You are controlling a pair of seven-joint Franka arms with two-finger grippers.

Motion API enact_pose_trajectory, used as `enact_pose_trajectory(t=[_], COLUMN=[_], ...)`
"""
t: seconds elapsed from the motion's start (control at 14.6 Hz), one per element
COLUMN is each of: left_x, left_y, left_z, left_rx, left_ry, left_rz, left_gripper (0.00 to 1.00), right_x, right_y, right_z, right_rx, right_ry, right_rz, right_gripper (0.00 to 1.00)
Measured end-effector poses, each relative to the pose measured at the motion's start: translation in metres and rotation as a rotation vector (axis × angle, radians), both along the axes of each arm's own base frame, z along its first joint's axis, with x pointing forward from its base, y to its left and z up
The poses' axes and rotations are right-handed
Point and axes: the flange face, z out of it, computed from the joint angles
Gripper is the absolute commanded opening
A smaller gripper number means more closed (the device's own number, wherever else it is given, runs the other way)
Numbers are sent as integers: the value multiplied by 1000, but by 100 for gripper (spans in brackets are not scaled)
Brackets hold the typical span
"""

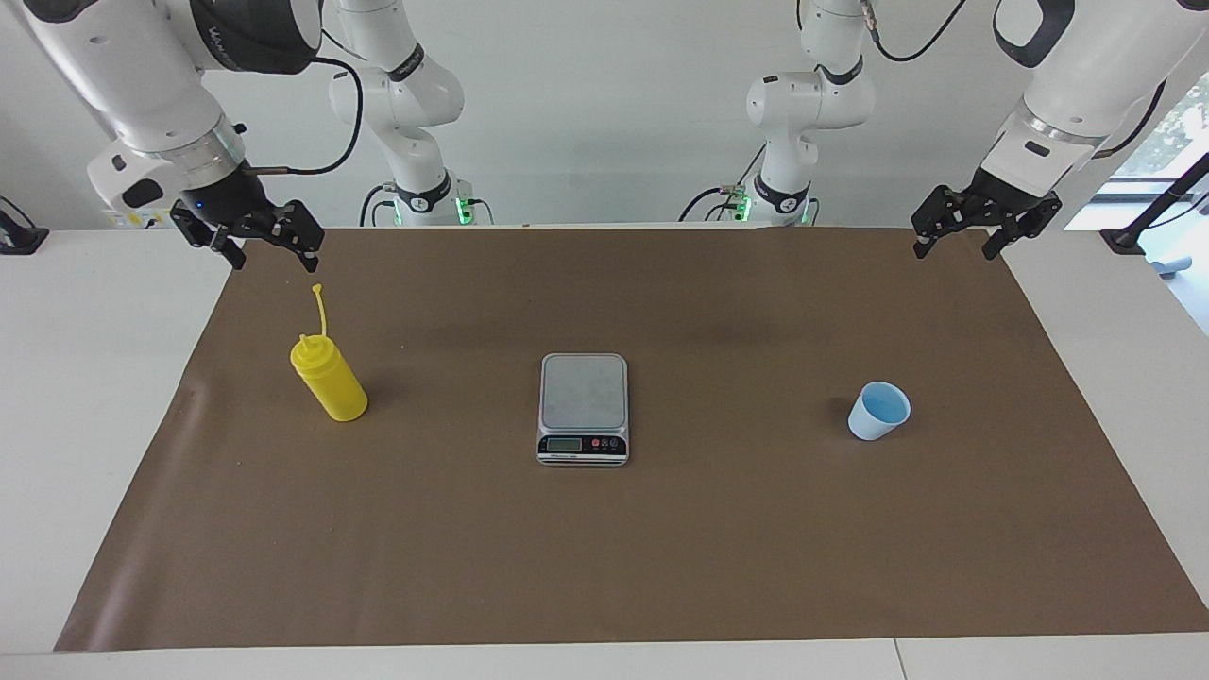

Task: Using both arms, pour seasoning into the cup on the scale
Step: 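Reach the left gripper toward the light blue paper cup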

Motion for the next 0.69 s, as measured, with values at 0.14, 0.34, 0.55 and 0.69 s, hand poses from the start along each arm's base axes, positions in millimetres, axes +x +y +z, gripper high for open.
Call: enact_pose_trajectory(t=[0.14,0.34,0.55,0.69], left_x=[-1,5,17,25], left_y=[0,0,-1,-2], left_z=[-2,-10,-39,-74], left_rx=[0,-1,-3,-3], left_ry=[8,-18,-63,-86], left_rz=[0,1,3,4], left_gripper=[100,100,100,100], right_x=[0,0,0,-1], right_y=[0,0,-12,-42], right_z=[0,0,0,2], right_rx=[0,0,0,60], right_ry=[0,0,-6,-31], right_rz=[-1,-1,-22,-151], right_gripper=[100,100,100,100])
